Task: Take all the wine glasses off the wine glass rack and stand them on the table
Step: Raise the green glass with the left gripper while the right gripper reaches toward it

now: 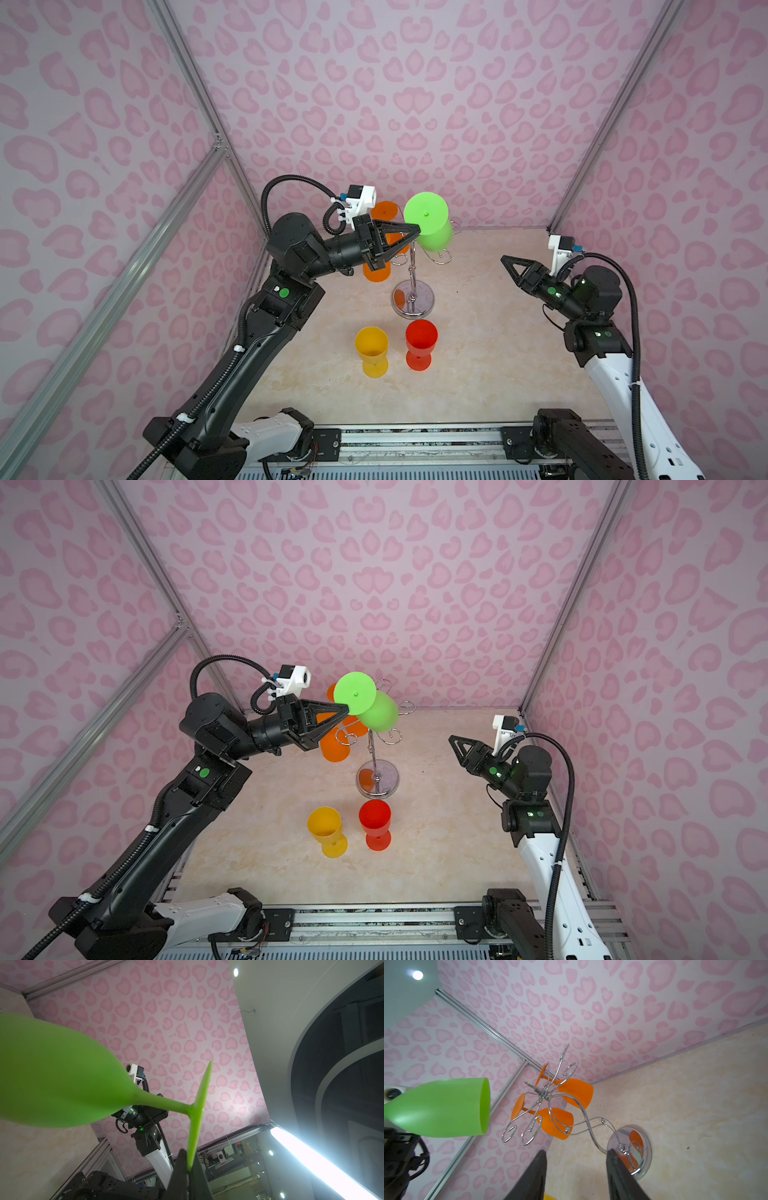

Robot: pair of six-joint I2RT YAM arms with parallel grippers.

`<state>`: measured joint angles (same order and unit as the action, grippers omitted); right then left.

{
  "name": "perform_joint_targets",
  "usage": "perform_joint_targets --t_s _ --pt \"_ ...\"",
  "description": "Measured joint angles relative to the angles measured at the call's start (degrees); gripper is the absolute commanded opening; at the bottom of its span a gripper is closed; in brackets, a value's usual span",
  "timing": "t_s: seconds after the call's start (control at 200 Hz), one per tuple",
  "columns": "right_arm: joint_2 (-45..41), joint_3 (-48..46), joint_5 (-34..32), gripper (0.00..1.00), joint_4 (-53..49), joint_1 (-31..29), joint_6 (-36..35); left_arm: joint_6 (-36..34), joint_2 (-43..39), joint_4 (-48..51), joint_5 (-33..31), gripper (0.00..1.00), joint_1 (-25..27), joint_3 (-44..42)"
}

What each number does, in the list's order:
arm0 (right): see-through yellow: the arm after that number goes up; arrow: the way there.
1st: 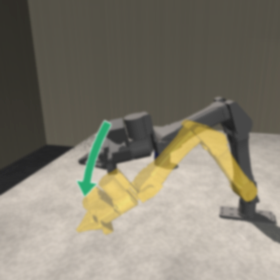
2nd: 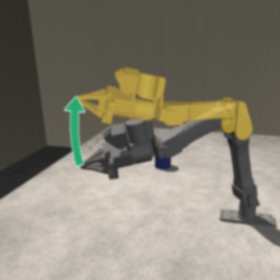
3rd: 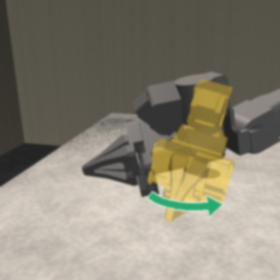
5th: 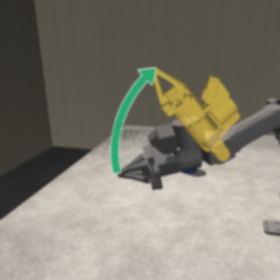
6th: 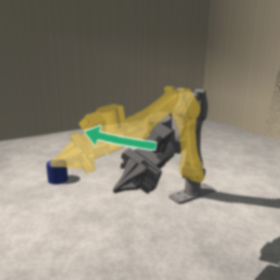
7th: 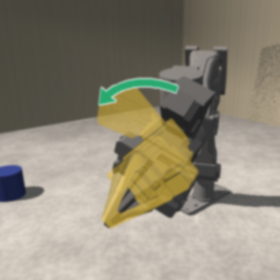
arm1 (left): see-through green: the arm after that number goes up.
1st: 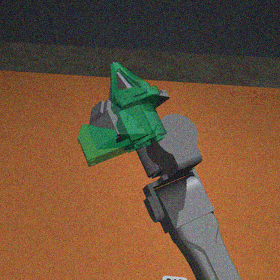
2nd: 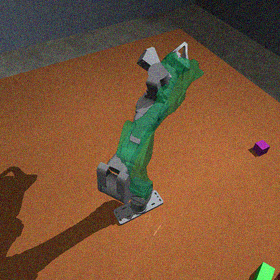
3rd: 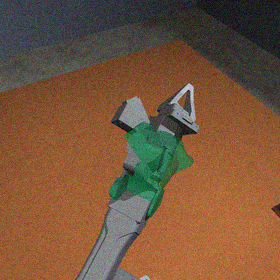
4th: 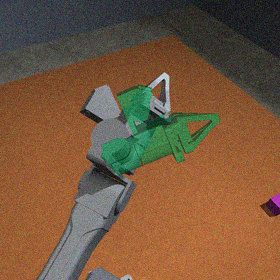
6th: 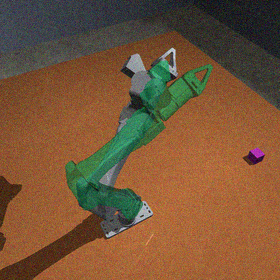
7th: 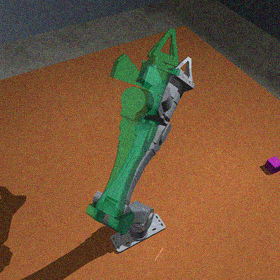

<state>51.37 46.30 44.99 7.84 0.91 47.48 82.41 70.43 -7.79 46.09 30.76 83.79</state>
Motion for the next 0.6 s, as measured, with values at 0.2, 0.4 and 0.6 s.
perform_joint_targets --t_s 0.2,0.4,0.6 --pt "0.6 -2.6 2.6 0.52 17.1 0.0 9.3 2.5 1.6 -7.3 0.0 0.02 0.7 0.0" --pt "8.5 -4.8 3.8 0.67 43.3 0.1 23.6 5.1 2.9 -15.6 -0.2 0.02 3.0 -1.6" --pt "19.3 -3.3 2.9 0.67 68.3 -0.9 38.6 8.7 4.6 -22.5 -1.2 0.02 4.6 -4.5"
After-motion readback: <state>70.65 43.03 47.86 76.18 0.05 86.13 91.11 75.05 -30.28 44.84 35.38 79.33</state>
